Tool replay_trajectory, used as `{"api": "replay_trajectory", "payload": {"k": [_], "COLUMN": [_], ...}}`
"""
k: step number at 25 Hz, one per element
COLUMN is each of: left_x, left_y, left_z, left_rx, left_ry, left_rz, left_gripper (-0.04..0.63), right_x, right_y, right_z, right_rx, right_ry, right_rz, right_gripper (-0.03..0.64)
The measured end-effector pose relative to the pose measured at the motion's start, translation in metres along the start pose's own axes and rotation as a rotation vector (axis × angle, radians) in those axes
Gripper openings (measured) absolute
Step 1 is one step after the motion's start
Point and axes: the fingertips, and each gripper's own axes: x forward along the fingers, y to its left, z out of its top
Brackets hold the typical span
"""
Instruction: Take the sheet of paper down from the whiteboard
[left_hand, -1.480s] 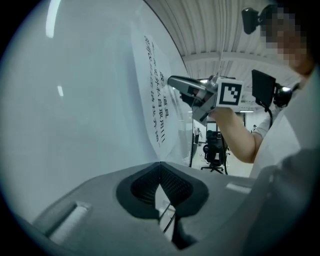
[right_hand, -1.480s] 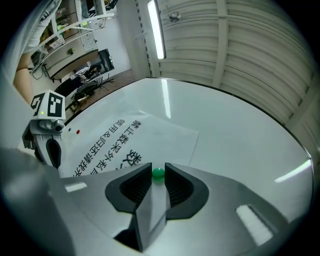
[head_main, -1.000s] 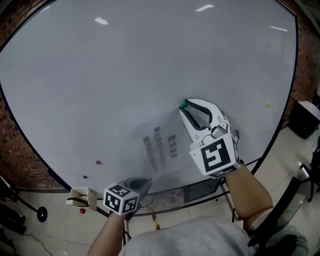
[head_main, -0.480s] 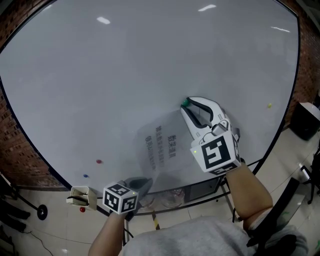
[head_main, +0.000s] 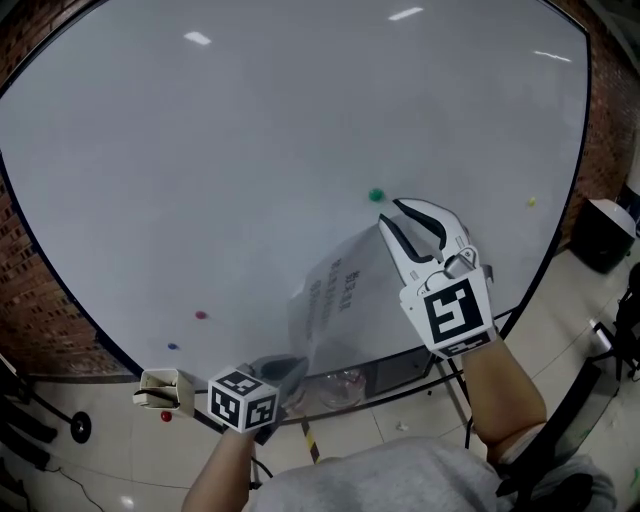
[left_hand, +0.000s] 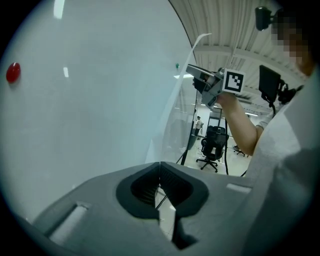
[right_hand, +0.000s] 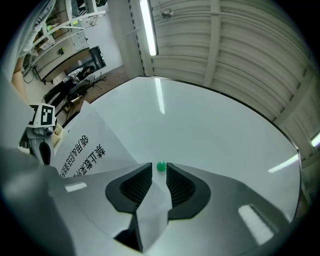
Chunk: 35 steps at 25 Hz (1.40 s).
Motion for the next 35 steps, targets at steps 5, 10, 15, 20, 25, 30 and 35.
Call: {"api": "replay_trajectory", "payload": {"k": [5,10,15,20,25,30,35], "left_x": [-0.013,-0.029,-0.046,-0.056,-0.055,-0.067,-0.082], "left_y": [-0.009,-0.036,-0.084,-0.151,-0.239,-0.333,-0.419], "left_z": [-0.019,-0.027,-0.011,-0.004,-0.026,-0.057,-0.075], "left_rx": [-0.008,-0.006,0.032,0.062,0.041,-0.024,-0.038], "left_ry": [-0.03,-0.049,-0.099,-0.156,-0.21,-0.279,-0.289], "left_rz": [-0.025,-0.052,-0.039,-0.013,0.038,0.12,0.155], "left_gripper": [0.002,0.002,0.002,0.002,0.002,0.002,0.002], "right_x": [-0.035,-0.076,-0.125,-0.195,-0.305,-0.431,-0.524], "right_y": [0.027,0.05,0.067,0.085,0.086,0.078,0.066], "right_z": [-0.029,-0.062,-0.082,-0.09,-0.101,-0.112,-0.104], "right_rx": [0.033,0.099,0.287,0.308,0.305,0.313,0.343], "right_ry": [0.12,0.227,0.258,0.276,0.293,0.323,0.324], "right_rz": [-0.012,0.009,0.101,0.181,0.23,0.259,0.266], "right_gripper": [0.052,0.02,0.002,0.002,0.002,0.002,0.002]}}
